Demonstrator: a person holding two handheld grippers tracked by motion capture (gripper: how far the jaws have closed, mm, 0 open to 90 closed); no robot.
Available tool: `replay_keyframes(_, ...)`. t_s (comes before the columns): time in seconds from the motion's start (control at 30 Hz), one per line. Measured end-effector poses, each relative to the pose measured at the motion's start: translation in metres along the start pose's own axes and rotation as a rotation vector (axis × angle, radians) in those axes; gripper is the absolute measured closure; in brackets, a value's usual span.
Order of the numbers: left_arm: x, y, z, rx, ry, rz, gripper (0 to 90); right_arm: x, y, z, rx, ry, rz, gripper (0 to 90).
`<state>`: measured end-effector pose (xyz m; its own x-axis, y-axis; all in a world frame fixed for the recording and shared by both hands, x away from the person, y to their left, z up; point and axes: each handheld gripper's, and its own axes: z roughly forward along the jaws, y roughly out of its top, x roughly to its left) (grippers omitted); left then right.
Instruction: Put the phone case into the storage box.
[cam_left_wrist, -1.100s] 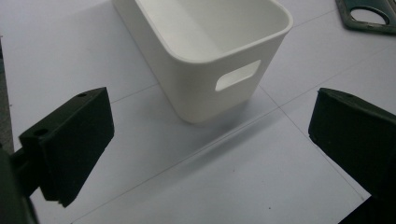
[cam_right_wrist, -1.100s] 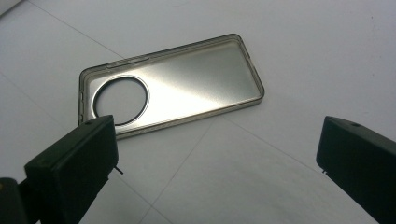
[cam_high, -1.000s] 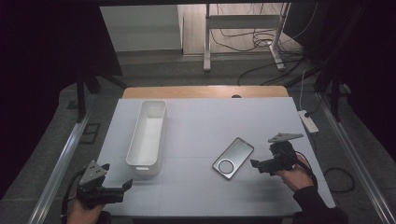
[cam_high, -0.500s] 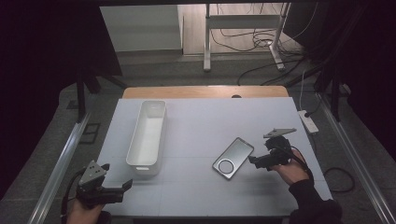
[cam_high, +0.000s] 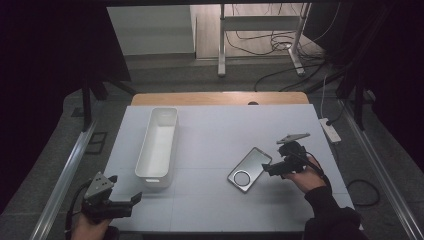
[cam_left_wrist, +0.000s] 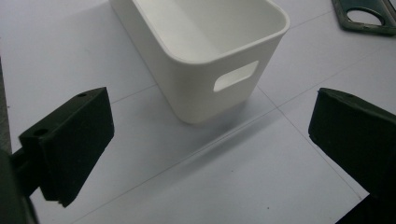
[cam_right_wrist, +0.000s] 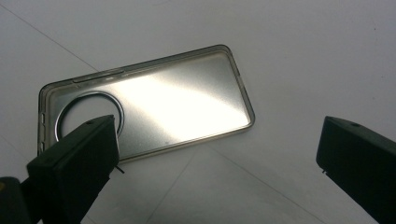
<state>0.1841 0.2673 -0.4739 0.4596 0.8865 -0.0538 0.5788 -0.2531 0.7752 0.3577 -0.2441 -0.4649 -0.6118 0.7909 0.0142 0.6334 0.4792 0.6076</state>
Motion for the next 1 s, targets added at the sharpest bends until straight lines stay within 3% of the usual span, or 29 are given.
replay_keyframes(0.57, 0.000, 0.000, 0.000, -0.001, -0.001, -0.002, 1.2, 0.001, 0.018, 0.017, 0.039, -0.005, -0.018, 0.0)
replay_keyframes(0.93, 0.001, 0.000, 0.000, -0.003, -0.004, -0.003, 1.2, 0.000, 0.025, 0.027, 0.078, 0.010, 0.013, 0.0)
replay_keyframes(1.0, 0.001, 0.000, 0.000, -0.002, -0.004, -0.003, 1.2, -0.001, 0.024, 0.029, 0.087, -0.001, 0.012, 3.9)
